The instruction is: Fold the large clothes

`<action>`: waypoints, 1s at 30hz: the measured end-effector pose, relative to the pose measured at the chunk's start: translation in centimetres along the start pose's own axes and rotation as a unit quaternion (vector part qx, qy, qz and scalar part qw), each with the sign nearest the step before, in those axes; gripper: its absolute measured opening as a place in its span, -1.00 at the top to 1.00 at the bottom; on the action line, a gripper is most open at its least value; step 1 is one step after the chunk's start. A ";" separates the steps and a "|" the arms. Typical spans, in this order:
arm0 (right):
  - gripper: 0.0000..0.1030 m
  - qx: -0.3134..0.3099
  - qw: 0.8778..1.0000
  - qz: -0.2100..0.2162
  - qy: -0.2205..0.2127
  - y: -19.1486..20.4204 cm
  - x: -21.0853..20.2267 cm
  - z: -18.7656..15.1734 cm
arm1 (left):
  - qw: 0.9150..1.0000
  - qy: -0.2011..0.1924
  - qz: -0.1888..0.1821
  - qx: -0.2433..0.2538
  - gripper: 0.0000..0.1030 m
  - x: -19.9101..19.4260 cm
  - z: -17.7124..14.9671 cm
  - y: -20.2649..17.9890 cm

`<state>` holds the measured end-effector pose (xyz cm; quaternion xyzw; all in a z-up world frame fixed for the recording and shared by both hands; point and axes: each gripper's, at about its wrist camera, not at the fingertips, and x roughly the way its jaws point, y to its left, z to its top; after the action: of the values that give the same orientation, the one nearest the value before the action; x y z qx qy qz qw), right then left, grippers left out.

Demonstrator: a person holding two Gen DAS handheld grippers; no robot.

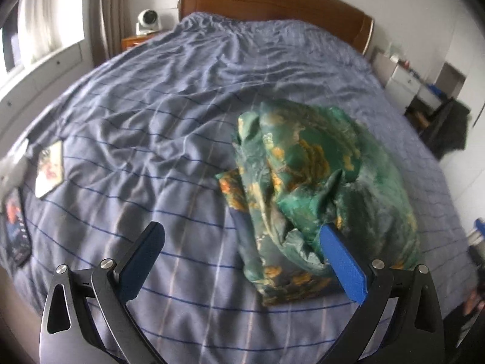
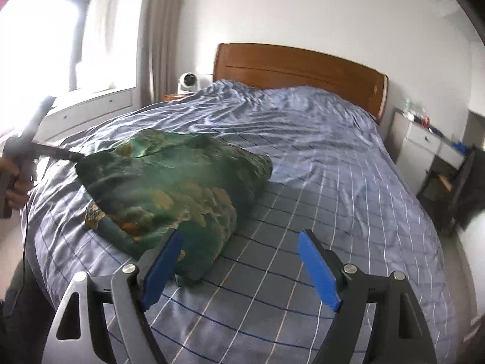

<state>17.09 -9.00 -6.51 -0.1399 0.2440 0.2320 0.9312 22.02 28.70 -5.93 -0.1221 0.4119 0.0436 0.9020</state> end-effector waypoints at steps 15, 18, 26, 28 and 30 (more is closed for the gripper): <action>-0.58 0.022 0.994 0.070 0.080 1.4 2.3 -0.5 | 0.978 0.087 -0.179 -0.070 -0.96 6.1 4.6 0.1; -0.58 0.033 0.993 0.086 0.080 1.2 2.7 0.1 | 0.971 0.121 -0.178 -0.100 -0.99 9.5 3.3 0.6; -0.58 0.134 0.975 0.150 0.095 -2.4 8.1 1.7 | 0.946 0.150 -0.236 -0.164 -0.99 13.6 1.2 3.0; -0.58 0.175 0.959 0.188 0.118 -3.5 11.0 1.2 | 0.940 0.160 -0.249 -0.171 -0.99 14.5 0.8 3.1; -0.58 0.217 0.939 0.224 0.144 -4.1 14.4 0.0 | 0.932 0.170 -0.265 -0.181 -1.00 15.5 0.6 3.2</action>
<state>30.31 -7.29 -13.35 0.0920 0.4448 0.3531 0.8179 32.11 31.58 -17.84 -0.3935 0.4967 -0.1450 0.7599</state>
